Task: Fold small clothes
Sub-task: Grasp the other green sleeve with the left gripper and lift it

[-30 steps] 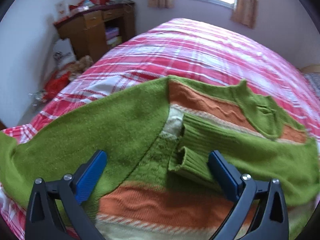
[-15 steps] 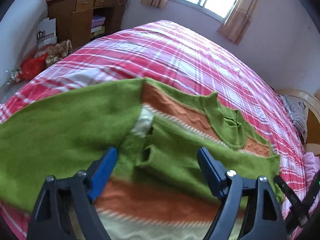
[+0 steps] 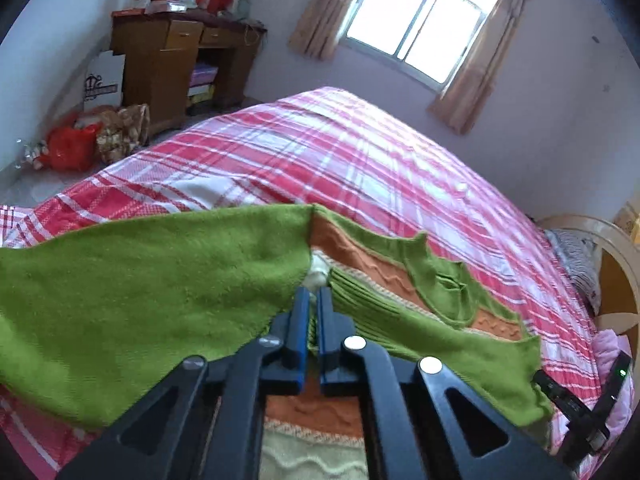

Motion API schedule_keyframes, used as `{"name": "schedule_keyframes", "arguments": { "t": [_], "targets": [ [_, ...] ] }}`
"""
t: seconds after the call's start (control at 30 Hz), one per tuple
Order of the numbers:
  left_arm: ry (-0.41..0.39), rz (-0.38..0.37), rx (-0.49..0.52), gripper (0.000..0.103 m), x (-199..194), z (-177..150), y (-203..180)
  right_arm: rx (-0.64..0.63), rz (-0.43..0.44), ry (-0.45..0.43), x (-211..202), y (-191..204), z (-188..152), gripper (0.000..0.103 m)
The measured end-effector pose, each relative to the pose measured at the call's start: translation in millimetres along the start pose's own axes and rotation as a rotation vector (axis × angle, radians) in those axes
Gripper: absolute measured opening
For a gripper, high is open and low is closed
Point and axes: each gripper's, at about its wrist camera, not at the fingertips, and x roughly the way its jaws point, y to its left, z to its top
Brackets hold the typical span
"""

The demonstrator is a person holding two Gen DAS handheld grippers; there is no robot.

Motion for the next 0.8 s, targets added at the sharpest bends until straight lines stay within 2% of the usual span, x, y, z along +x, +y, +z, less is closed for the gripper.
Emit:
{"name": "schedule_keyframes", "arguments": {
  "t": [0.07,0.1,0.13,0.17,0.2,0.23,0.3,0.37,0.4,0.43,0.5,0.57,0.7,0.8],
  "targets": [
    [0.059,-0.029,-0.021,0.007,2,-5,0,0.002,0.000,0.002,1,0,0,0.036],
    [0.087,-0.040,-0.036,0.015,5,-8,0,-0.001,-0.003,0.002,1,1,0,0.036],
    [0.112,-0.043,-0.050,0.032,7,-12,-1,-0.005,-0.005,0.003,1,1,0,0.036],
    [0.129,-0.039,-0.066,0.043,9,-17,-3,-0.007,-0.006,0.003,1,2,0,0.036],
    [0.129,-0.044,-0.072,0.062,10,-21,-6,-0.007,-0.006,0.003,1,2,0,0.036],
    [0.124,-0.056,-0.074,0.072,11,-23,-8,-0.006,-0.003,0.003,1,2,0,0.036],
    [0.104,-0.038,-0.051,0.075,14,-24,-17,0.001,0.004,0.003,1,0,0,0.036],
    [0.082,-0.012,-0.039,0.074,19,-21,-23,0.008,0.012,0.003,1,-1,0,0.036],
    [0.070,-0.013,-0.043,0.069,23,-18,-25,0.010,0.015,0.003,1,-1,0,0.036],
    [0.069,-0.022,-0.049,0.053,27,-16,-26,0.012,0.016,0.002,1,-2,0,0.036],
    [0.106,-0.062,-0.104,0.027,42,-11,-23,0.013,0.017,0.003,1,-2,-1,0.036],
    [0.100,-0.074,-0.144,0.010,46,-10,-17,0.012,0.017,0.002,2,-2,-1,0.036],
    [0.098,-0.109,-0.185,0.005,43,-6,-7,0.023,0.036,-0.014,-2,-4,0,0.036],
    [0.052,-0.103,-0.151,0.005,20,-6,-7,0.045,0.085,-0.122,-25,-9,0,0.036]
  ]
}}
